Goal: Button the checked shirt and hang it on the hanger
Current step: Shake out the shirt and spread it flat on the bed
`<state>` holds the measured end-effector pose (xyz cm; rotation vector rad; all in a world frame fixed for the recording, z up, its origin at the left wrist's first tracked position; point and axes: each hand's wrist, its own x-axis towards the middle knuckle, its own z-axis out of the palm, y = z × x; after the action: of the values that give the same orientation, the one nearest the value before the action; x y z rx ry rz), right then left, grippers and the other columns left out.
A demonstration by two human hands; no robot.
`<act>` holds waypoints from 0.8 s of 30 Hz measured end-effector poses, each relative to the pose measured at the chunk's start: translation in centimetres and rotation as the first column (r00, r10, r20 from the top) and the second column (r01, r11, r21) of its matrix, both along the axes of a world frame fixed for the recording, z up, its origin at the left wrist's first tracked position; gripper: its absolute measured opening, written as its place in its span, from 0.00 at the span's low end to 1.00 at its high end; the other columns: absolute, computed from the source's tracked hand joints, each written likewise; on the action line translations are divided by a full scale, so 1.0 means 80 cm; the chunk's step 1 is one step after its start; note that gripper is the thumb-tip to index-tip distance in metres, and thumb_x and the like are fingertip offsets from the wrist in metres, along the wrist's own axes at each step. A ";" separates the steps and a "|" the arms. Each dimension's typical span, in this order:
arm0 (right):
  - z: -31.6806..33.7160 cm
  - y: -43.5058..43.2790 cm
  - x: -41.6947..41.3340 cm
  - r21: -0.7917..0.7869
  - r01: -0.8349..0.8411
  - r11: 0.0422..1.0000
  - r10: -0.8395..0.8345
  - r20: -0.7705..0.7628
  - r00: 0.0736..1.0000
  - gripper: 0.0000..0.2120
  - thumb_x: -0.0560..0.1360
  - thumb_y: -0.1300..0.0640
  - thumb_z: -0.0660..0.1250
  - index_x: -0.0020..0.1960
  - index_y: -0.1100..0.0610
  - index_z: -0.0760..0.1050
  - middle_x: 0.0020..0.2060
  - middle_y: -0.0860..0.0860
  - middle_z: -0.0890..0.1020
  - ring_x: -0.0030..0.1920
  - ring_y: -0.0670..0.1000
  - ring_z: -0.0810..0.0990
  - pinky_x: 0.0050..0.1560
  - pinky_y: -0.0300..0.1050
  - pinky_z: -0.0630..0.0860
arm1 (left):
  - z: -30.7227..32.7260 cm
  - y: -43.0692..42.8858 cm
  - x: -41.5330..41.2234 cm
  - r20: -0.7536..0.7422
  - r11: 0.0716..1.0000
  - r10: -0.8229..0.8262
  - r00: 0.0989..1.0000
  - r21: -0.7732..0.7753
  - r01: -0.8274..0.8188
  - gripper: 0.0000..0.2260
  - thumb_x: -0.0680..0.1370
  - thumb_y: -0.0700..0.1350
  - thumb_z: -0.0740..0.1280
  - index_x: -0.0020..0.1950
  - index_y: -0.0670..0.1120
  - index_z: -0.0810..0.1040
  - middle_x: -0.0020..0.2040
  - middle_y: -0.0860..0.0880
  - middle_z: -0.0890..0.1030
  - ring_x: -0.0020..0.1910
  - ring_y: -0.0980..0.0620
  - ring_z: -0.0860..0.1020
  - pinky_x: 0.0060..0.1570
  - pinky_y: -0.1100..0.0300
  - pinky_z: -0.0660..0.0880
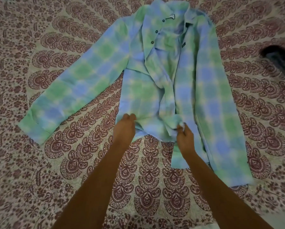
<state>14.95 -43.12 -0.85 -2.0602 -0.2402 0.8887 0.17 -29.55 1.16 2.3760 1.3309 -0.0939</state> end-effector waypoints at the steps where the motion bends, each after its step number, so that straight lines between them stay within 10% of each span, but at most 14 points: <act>1: 0.002 0.000 0.002 0.019 0.157 0.987 -0.155 -0.083 0.984 0.16 0.80 0.58 0.56 0.64 0.64 0.69 0.46 0.56 0.78 0.43 0.55 0.77 0.45 0.49 0.75 | 0.011 0.003 -0.005 0.126 0.992 0.111 0.986 0.041 -0.117 0.09 0.77 0.37 0.58 0.54 0.39 0.75 0.50 0.38 0.76 0.39 0.40 0.78 0.34 0.53 0.73; 5: 0.017 0.002 -0.005 0.057 0.309 0.949 -0.306 -0.061 0.950 0.15 0.79 0.56 0.59 0.59 0.65 0.73 0.52 0.61 0.79 0.50 0.58 0.79 0.53 0.56 0.77 | 0.045 0.008 -0.052 0.367 0.894 0.302 0.880 0.210 -0.395 0.05 0.74 0.32 0.61 0.46 0.35 0.75 0.43 0.37 0.77 0.32 0.49 0.69 0.27 0.68 0.60; 12: 0.026 -0.015 -0.058 -0.135 0.342 0.930 -0.347 -0.013 0.938 0.07 0.76 0.61 0.60 0.43 0.62 0.74 0.37 0.59 0.75 0.40 0.56 0.74 0.45 0.53 0.73 | 0.049 -0.030 -0.128 -0.221 0.959 0.283 0.933 0.063 -0.275 0.11 0.76 0.39 0.62 0.58 0.40 0.73 0.54 0.37 0.75 0.41 0.37 0.80 0.39 0.46 0.77; 18: 0.019 -0.021 -0.066 -0.176 0.276 0.945 -0.302 -0.144 0.943 0.07 0.72 0.65 0.59 0.41 0.55 0.68 0.36 0.57 0.74 0.35 0.54 0.72 0.38 0.50 0.71 | 0.065 -0.011 -0.153 0.126 0.903 0.410 0.903 0.081 -0.421 0.07 0.72 0.32 0.63 0.48 0.38 0.76 0.55 0.35 0.73 0.37 0.38 0.76 0.33 0.49 0.73; 24: 0.050 0.013 -0.056 -0.065 0.169 0.983 -0.180 -0.443 0.878 0.13 0.79 0.54 0.57 0.56 0.60 0.74 0.42 0.51 0.76 0.41 0.51 0.73 0.41 0.43 0.70 | 0.054 -0.004 -0.173 0.117 0.975 0.212 0.970 0.037 -0.217 0.13 0.70 0.30 0.63 0.50 0.40 0.81 0.54 0.39 0.79 0.37 0.39 0.80 0.35 0.50 0.77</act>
<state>10.47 -42.09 3.18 -1.8023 0.2062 1.2237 -13.70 -29.88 5.50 2.2242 1.5410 0.1348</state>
